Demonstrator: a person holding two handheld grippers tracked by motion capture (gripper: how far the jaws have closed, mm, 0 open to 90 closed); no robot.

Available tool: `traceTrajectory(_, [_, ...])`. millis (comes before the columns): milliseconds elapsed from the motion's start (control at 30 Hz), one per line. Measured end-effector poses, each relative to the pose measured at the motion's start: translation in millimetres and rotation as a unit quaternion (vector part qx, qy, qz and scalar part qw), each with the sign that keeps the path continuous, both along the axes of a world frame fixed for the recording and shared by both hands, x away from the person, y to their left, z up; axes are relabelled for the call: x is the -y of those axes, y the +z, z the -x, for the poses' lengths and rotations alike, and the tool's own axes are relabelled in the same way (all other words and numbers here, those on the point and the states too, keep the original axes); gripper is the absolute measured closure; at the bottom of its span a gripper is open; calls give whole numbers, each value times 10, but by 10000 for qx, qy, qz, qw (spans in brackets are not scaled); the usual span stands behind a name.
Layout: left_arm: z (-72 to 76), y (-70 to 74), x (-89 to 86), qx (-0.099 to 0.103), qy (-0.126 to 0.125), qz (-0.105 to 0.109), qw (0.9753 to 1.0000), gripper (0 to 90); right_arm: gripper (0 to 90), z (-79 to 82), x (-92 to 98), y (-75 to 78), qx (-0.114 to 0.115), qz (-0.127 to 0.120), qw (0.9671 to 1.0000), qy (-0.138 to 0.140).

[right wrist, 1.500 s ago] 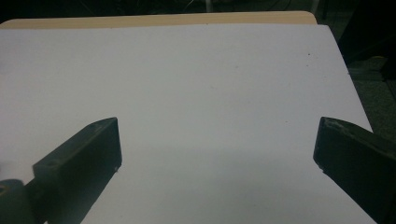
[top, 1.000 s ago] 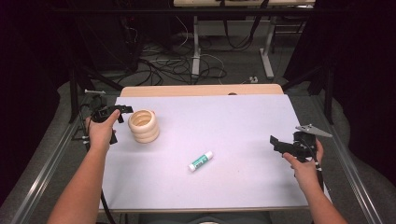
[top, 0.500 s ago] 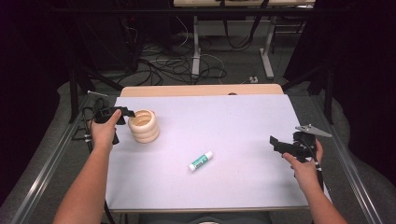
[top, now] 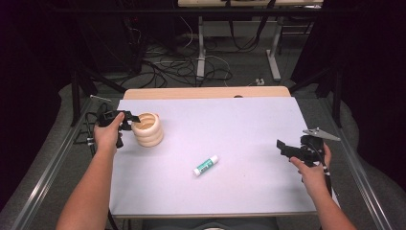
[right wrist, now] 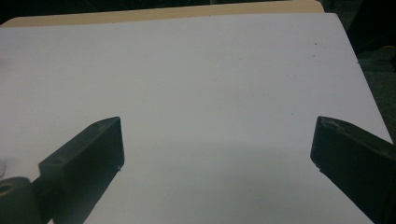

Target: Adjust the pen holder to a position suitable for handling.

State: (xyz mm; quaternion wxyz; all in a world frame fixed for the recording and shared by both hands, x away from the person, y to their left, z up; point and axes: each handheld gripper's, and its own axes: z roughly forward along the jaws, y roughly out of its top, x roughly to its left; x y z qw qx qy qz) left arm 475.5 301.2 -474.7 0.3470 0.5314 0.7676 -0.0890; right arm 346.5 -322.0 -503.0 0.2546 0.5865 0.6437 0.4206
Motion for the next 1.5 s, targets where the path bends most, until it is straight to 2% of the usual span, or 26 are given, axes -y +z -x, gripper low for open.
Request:
traceTrajectory(367, [-7,-67,-23,-177,-43,205,9996,523,30,-2,-3,-4,-7,-3,10000,27])
traceTrajectory(567, [-11,-90,-22,-193,69,324,9993,536,31,-6,-5,-9,-21,-11,10000,45])
traceTrajectory(700, [-9,-94,-28,-203,91,308,9993,553,35,-6,-8,-10,-35,-11,10000,54])
traceTrajectory(800, [-4,-102,-45,-226,115,290,9993,617,37,-7,-10,-11,-47,-13,10000,59])
traceTrajectory(933, [3,-124,-77,-257,194,474,9984,623,38,-4,-13,-9,-43,-14,10000,60])
traceTrajectory(1367, [-2,-112,-59,-291,141,513,9982,636,39,-5,-14,-13,-53,-13,10000,65])
traceTrajectory(1500, [3,-105,-37,-234,98,452,9987,636,40,-6,-11,-14,-63,-22,10000,63])
